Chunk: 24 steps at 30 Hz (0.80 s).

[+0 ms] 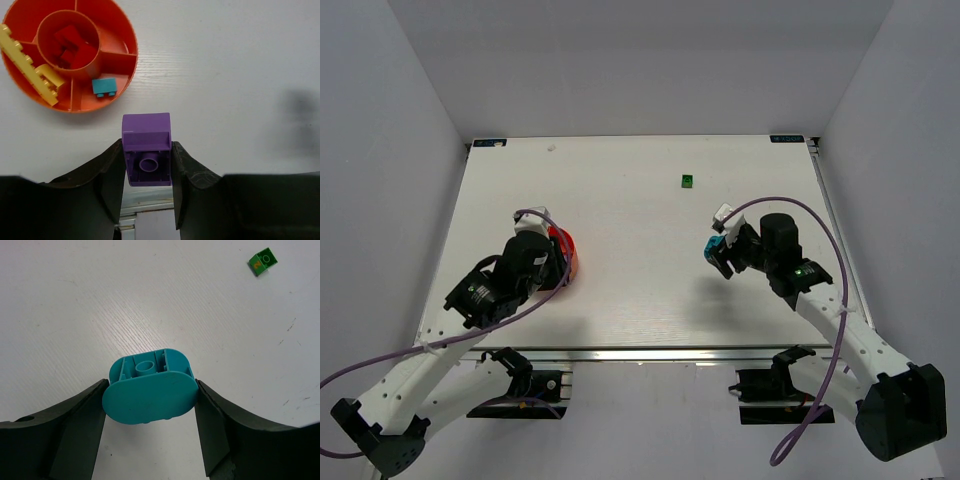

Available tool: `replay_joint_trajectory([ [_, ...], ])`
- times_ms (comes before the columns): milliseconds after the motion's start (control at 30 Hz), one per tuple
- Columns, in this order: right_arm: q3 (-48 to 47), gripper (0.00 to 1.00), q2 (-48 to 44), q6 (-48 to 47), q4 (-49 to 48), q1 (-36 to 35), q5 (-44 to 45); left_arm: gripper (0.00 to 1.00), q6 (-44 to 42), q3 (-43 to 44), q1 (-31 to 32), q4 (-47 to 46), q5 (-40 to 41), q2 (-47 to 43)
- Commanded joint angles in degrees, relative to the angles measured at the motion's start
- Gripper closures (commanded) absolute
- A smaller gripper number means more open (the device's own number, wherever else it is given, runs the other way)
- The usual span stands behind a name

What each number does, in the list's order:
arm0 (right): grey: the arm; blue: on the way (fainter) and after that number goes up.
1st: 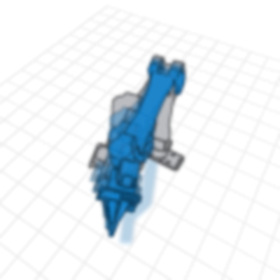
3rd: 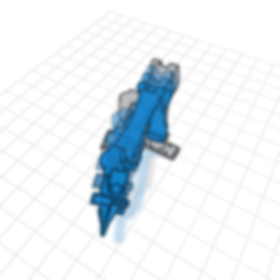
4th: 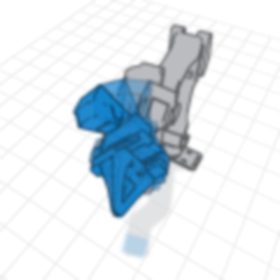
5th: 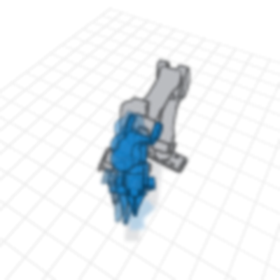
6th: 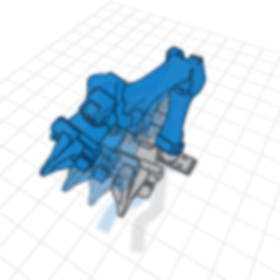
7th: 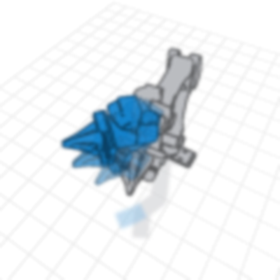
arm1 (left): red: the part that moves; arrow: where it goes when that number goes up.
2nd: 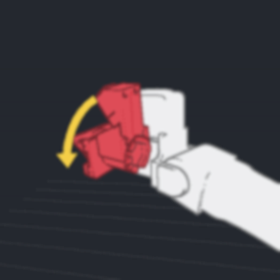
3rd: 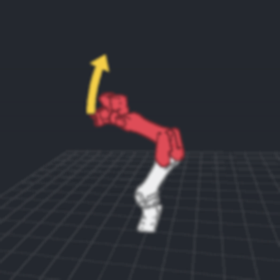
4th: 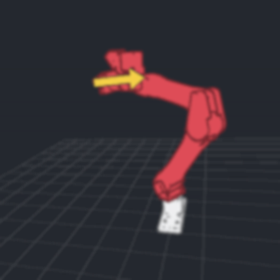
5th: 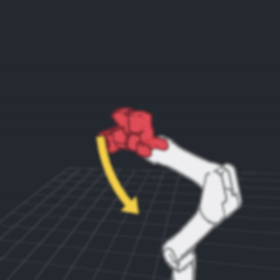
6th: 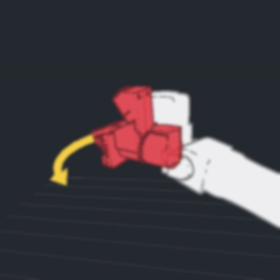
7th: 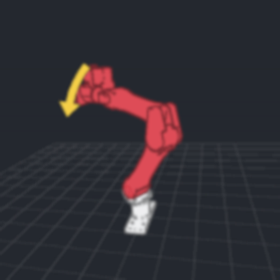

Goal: Sort the legos into containers by color

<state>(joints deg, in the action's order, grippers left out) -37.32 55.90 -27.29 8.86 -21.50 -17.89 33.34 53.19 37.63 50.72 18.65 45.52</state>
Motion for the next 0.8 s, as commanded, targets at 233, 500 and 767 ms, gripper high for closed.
replay_joint_trajectory([
  [233, 1.46, 1.0, -2.46, 1.01, -2.71, 1.63, -3.47, 1.0, 0.58, 2.45, -0.19, 5.27, 2.88, 1.24],
  [500, 1.72, 1.0, -2.46, 0.75, -2.62, 1.9, -3.64, 1.0, 0.32, 2.62, -0.19, 5.44, 3.23, 1.86],
  [767, 1.9, 1.0, -2.73, 0.57, -2.62, 2.16, -3.73, 1.0, -0.03, 2.71, -0.19, 5.27, 2.97, 2.38],
])
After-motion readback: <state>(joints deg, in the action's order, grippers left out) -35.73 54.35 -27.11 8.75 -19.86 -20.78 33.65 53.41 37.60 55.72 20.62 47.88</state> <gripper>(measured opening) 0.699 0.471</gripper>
